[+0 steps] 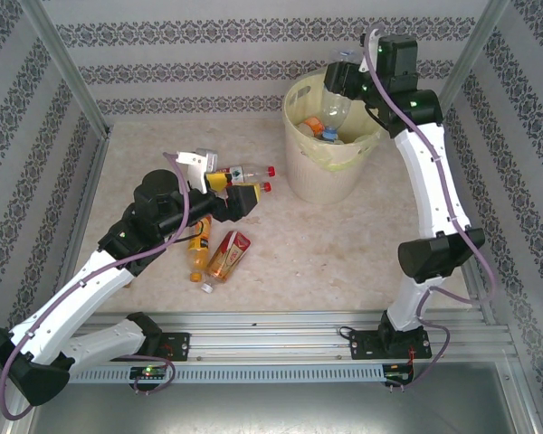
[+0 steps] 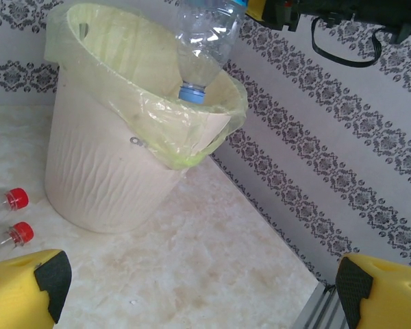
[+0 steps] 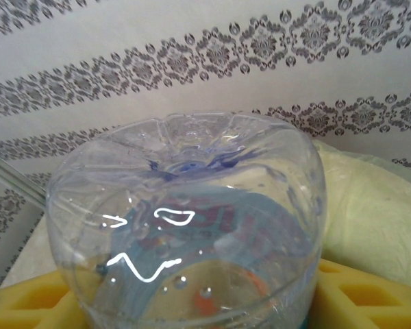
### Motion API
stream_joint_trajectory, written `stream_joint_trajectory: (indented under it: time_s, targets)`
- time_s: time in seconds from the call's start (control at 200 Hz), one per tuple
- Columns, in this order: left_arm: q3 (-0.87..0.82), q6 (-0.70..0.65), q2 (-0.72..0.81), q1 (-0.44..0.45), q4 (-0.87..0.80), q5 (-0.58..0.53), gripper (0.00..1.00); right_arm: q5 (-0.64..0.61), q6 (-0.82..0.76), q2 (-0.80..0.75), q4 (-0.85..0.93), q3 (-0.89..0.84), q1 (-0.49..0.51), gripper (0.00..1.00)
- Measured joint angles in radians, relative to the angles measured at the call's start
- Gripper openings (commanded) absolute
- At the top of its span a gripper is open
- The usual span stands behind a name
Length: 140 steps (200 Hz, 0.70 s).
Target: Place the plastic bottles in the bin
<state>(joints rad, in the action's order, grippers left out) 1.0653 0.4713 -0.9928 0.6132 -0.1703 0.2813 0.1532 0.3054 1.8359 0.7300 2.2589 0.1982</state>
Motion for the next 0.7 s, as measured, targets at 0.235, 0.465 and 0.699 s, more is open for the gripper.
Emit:
stream_joint_trajectory:
  time_s: [0.235, 0.465, 0.699]
  targets:
    - [0.019, -0.002, -0.013, 0.000, -0.070, -0.016, 1.00, 0.002, -0.011, 0.092, 0.067, 0.058, 0.000, 0.67]
    - [0.043, -0.003, -0.020, 0.000, -0.166, -0.065, 1.00, 0.021, -0.010, 0.158, 0.121, 0.083, 0.000, 0.75]
    - [0.061, -0.005, -0.027, 0.000, -0.274, -0.135, 1.00, 0.055, 0.005, 0.168, 0.142, 0.089, 0.000, 0.98]
